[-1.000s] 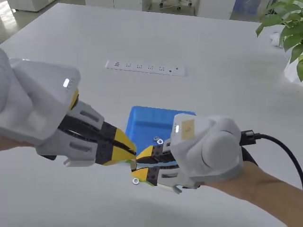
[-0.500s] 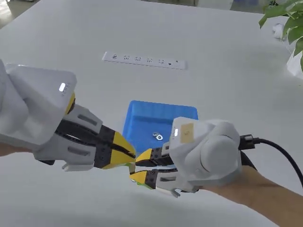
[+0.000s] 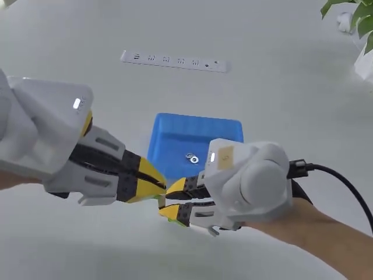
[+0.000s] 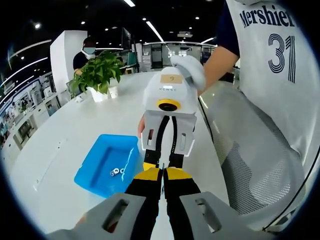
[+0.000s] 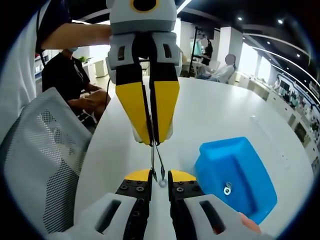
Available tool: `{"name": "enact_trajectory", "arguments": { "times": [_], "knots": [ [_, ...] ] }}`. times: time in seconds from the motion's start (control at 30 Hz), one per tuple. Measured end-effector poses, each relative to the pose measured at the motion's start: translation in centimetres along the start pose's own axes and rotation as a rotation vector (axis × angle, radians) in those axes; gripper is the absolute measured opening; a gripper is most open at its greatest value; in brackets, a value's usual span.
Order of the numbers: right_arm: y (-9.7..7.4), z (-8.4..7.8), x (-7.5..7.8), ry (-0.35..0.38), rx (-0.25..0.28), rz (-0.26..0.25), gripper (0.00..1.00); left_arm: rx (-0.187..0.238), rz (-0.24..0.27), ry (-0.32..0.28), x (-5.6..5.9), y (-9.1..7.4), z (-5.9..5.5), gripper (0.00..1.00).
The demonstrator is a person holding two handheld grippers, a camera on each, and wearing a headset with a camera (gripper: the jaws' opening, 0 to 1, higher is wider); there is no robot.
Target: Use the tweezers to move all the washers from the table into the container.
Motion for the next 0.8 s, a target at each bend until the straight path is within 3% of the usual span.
{"name": "enact_trajectory", "arguments": {
  "times": [0.37,0.8],
  "knots": [
    [0.56,-0.57,-0.02,0.012,-0.007,0.009,0.14,0.009,-0.004,-0.034,-0.41,0.42,-0.74,0.06],
    [0.71,-0.8,-0.16,0.028,-0.01,0.012,0.14,0.021,-0.012,-0.036,-0.29,0.59,-0.73,0.06]
  ]
}}
Point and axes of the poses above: the centre of the closed fingertips' face, and the gripper's own axes: y roughly forward along the fingers, x roughly to its right, z roughly out of its top, the point moved 7 cm from there along -y, roughly backward along the fingers, and after that the axes turned 10 degrees about -y, right-handed, at the moved point
